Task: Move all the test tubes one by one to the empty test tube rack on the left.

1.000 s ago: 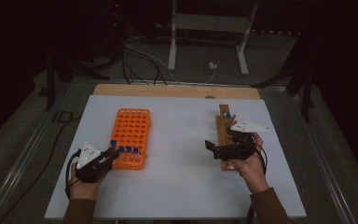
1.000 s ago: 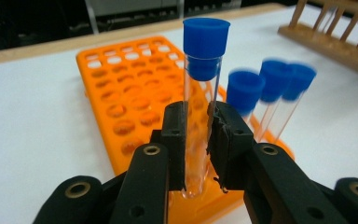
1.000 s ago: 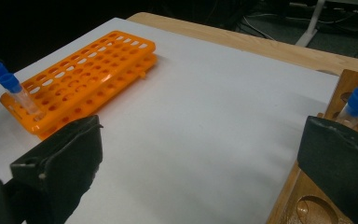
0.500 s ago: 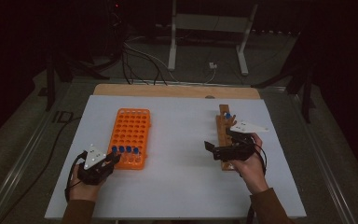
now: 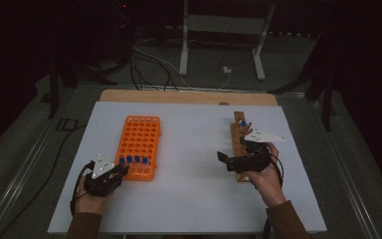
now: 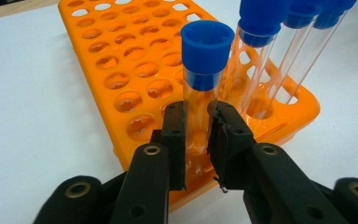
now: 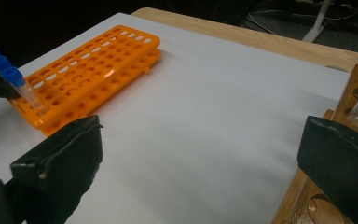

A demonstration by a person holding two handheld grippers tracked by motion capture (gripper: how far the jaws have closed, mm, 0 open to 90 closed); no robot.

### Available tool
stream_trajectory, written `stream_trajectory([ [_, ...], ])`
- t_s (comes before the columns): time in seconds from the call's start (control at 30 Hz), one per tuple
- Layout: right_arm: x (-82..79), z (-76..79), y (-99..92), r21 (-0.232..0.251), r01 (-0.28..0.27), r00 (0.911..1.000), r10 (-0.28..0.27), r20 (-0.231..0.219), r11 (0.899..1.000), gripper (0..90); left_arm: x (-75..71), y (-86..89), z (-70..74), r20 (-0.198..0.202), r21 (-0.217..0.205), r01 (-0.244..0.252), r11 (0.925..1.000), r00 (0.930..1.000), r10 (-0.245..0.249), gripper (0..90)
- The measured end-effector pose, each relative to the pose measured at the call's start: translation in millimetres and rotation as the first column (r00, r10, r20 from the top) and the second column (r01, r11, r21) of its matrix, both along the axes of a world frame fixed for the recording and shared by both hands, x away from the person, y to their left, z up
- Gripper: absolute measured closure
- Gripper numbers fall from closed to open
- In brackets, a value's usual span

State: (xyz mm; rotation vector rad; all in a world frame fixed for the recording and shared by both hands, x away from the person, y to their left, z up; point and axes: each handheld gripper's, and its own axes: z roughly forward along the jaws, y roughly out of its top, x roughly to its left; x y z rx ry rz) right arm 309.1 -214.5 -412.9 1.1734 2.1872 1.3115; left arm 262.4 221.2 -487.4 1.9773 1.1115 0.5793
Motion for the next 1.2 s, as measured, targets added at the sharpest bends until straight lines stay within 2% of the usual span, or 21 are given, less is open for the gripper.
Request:
stream_trajectory([
  [0.37,0.4,-0.8,-1.1,0.002,0.004,1.0,-0.004,-0.002,1.0,0.3,-3.8,6.3,6.5,0.009,-0.045,-0.006,0.999,0.9999,0.006,59.4],
  [0.53,0.4,0.8,-4.0,0.002,0.008,1.0,-0.008,0.003,1.0,0.3,-10.5,6.4,14.7,0.056,-0.087,0.005,0.9962,0.9985,-0.001,46.7],
  [0.67,0.6,2.5,-5.6,0.0,0.012,0.9999,-0.012,0.004,1.0,0.3,-14.7,2.0,22.9,0.098,-0.116,0.013,0.9931,0.9952,-0.002,34.1],
  [0.83,1.7,5.3,-6.6,-0.004,0.016,0.9998,-0.016,0.008,1.0,0.3,-16.2,-7.5,30.4,0.123,-0.118,0.019,0.9928,0.9924,-0.005,18.0],
  [1.0,3.5,8.2,-6.3,-0.012,0.016,0.9998,-0.016,0.013,1.0,0.3,-16.6,-17.0,37.7,0.146,-0.126,0.036,0.9913,0.9892,-0.018,11.9],
  [1.2,8.2,10.2,-8.6,-0.025,0.026,0.9996,-0.025,0.013,0.999,0.3,-14.8,-27.3,42.4,0.151,-0.14,0.073,0.9875,0.9872,-0.052,2.4],
])
